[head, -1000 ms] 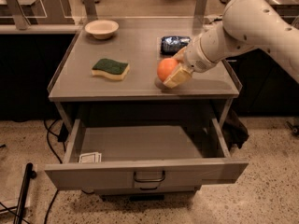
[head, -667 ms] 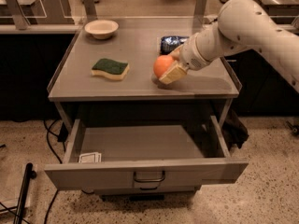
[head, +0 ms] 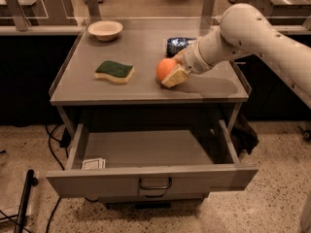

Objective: Pick orange from top drawer and place on counter

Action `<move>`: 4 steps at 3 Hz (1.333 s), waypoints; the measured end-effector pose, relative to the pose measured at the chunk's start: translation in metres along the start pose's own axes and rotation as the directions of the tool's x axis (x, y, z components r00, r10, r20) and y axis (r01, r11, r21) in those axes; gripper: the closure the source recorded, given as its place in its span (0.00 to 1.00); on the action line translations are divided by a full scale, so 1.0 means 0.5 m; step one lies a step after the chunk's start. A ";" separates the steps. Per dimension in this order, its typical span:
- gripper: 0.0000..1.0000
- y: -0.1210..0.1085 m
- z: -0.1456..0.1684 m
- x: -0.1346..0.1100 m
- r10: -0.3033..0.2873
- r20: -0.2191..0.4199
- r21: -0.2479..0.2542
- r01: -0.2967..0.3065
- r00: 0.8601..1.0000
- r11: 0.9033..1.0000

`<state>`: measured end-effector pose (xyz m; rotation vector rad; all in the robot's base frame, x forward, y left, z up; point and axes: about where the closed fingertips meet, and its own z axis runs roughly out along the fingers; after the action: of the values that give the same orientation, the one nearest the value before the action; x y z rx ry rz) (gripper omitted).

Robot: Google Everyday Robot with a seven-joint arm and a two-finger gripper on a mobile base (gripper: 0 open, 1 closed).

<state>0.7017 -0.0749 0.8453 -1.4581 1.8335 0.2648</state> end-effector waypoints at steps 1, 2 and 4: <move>0.85 -0.001 0.002 0.000 0.002 0.000 0.000 -0.002 1.000 1.000; 0.62 -0.001 0.002 0.000 0.002 0.000 0.000 -0.002 1.000 1.000; 0.15 -0.001 0.002 0.000 0.002 0.000 -0.001 -0.002 1.000 1.000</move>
Offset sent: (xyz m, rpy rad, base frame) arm 0.0007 0.0004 -0.0008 0.0011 0.0010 -0.0007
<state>0.7025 -0.0744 0.8444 -1.4570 1.8343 0.2664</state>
